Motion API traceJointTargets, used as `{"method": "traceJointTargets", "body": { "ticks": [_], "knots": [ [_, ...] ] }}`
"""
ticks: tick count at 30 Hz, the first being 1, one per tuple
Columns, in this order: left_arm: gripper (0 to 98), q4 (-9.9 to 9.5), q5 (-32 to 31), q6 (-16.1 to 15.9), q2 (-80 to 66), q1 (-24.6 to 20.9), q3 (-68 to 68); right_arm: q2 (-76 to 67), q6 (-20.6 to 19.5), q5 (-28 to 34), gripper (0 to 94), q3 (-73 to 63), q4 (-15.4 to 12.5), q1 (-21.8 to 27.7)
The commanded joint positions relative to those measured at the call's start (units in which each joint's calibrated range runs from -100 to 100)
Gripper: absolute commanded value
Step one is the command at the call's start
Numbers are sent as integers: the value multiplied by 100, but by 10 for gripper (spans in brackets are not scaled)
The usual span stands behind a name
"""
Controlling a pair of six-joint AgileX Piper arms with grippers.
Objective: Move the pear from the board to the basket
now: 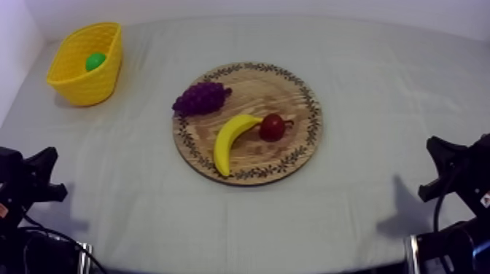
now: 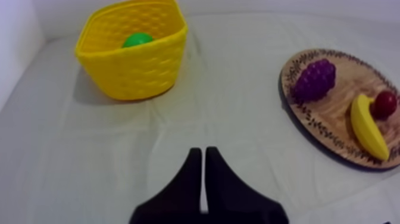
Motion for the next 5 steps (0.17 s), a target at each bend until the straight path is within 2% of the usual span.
{"method": "traceJointTargets", "body": {
  "ticks": [1,5],
  "knots": [
    [0,-132,-414,1180,1,3,130,-4,-2,2,4,-5,1,0],
    [0,-255,-1045,1003,0,3,287,-4,0,2,4,-5,1,0]
  ]
}}
